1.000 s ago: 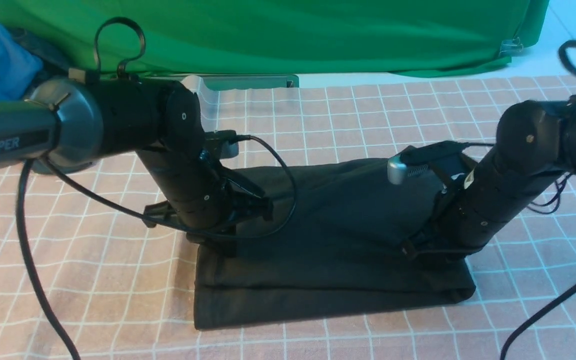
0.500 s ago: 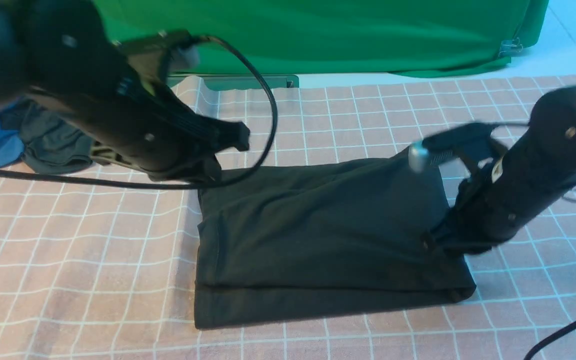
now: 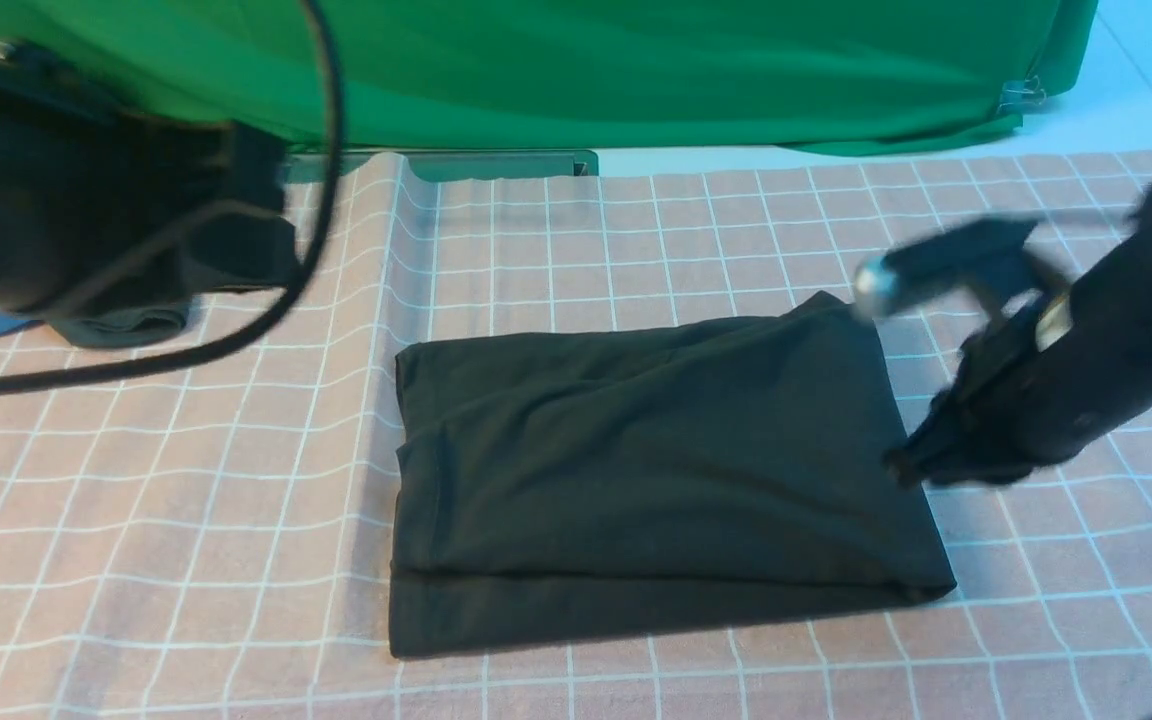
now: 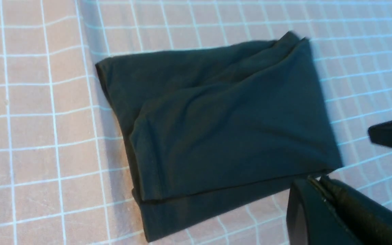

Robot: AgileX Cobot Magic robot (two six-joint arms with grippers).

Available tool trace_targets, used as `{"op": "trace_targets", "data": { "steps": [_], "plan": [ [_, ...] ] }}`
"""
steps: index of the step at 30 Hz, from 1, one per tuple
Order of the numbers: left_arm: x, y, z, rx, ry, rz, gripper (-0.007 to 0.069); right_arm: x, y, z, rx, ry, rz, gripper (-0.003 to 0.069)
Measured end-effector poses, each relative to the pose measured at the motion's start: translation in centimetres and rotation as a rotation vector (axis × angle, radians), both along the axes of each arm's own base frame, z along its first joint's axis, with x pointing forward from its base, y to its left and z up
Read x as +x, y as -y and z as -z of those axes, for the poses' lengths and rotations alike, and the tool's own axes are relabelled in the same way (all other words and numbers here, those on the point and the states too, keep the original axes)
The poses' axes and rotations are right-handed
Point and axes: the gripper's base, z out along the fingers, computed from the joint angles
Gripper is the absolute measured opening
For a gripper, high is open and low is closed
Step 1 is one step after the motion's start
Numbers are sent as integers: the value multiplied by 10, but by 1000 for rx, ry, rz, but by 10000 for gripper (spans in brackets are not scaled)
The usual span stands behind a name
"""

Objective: Fold a long-sleeved shirt over a pink coffee tablecloth.

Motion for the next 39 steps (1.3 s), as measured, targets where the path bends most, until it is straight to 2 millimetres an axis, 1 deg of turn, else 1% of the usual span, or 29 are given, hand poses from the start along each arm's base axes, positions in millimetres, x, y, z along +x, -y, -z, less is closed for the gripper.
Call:
{"op": "trace_targets", "data": {
  "steps": [1,3,4,5,7,9,12,13,14,15,16,18,21,23,25,27,28,31,33,35,39],
  "plan": [
    [-7,-3,-4,-10,23,-7,4,-11,4,-24,32,85,0,37],
    [-21,-10,-12,-19,70,-22,4,-30,12,-58,88,236,0,37],
    [-24,-12,-14,-23,81,-25,4,-33,13,-62,93,249,0,37],
    [-36,-19,-20,-27,126,-46,4,-52,21,-91,144,394,0,37],
    [-51,-28,-27,-34,181,-76,4,-82,33,-122,203,574,-4,37],
    [-69,-39,-33,-42,244,-116,4,-115,47,-149,276,781,1,37],
    [-88,-52,-39,-41,316,-167,4,-154,63,-163,346,987,12,37],
    [-94,-56,-41,-48,337,-181,4,-161,67,-161,355,1021,12,37],
    [-103,-62,-43,-50,368,-207,4,-176,73,-158,373,1092,13,37],
    [-107,-65,-43,-54,380,-218,5,-186,77,-156,385,1134,14,37],
    [-116,-70,-43,-62,408,-234,5,-196,81,-145,398,1187,17,37],
    [-126,-75,-39,-66,433,-252,5,-210,87,-130,426,1268,25,37],
    [-135,-81,-21,-46,440,-265,5,-231,96,-110,484,1409,42,37],
    [-136,-82,-4,-35,430,-264,5,-239,100,-99,536,1489,59,37],
    [-138,-81,13,-54,442,-255,5,-243,102,-92,567,1538,69,41],
    [-137,-79,25,-63,440,-248,5,-244,103,-91,574,1551,71,46],
    [-135,-77,37,-87,450,-237,5,-244,103,-91,578,1563,72,59],
    [-130,-70,58,-153,479,-211,5,-244,103,-90,583,1567,74,115],
    [-124,-66,66,-198,495,-195,5,-244,103,-90,583,1568,74,144],
    [-120,-62,70,-231,520,-187,5,-244,103,-90,583,1568,74,168],
    [-118,-61,73,-247,538,-181,5,-244,103,-90,583,1568,74,190]
  ]
}}
